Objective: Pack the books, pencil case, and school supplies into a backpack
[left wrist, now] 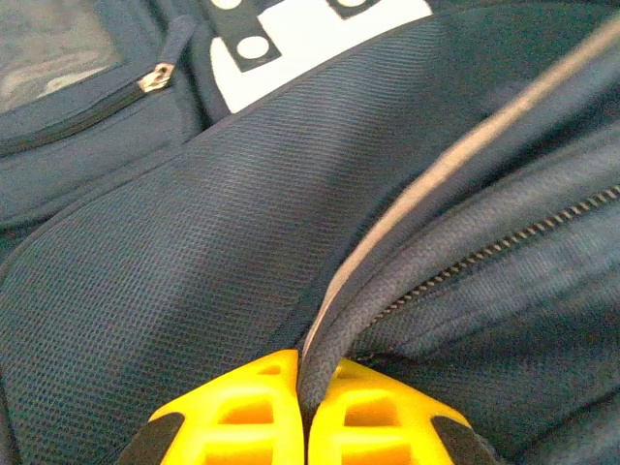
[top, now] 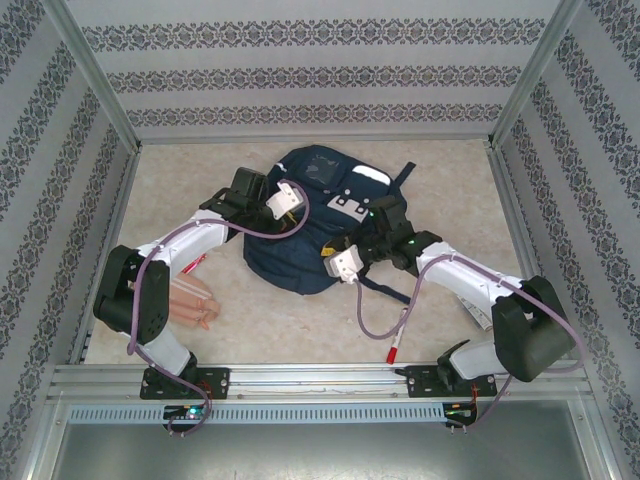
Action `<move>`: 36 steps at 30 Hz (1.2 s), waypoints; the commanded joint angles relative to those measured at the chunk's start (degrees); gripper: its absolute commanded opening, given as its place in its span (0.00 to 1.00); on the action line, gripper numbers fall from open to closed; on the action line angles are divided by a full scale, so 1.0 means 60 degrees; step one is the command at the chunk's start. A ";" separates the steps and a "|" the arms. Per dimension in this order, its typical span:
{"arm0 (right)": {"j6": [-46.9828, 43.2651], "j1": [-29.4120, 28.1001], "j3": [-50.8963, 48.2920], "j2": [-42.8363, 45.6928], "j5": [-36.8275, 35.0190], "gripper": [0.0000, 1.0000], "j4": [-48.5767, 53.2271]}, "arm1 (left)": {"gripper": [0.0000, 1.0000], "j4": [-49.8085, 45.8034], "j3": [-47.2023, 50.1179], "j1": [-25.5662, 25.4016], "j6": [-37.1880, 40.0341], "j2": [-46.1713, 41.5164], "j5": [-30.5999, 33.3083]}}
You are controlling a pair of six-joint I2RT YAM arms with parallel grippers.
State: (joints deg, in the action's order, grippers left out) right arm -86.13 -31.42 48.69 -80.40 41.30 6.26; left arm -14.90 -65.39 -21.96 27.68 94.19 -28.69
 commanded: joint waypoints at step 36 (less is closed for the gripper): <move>1.2874 0.3702 0.1267 -0.1914 0.0910 0.57 0.2346 | 0.00 0.0387 -0.0689 -0.0297 -0.0607 -0.0138 -0.1657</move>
State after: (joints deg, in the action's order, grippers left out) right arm -0.75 -8.05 53.58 -90.61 45.74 18.33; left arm -13.78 -66.04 -24.25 25.43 94.17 -33.91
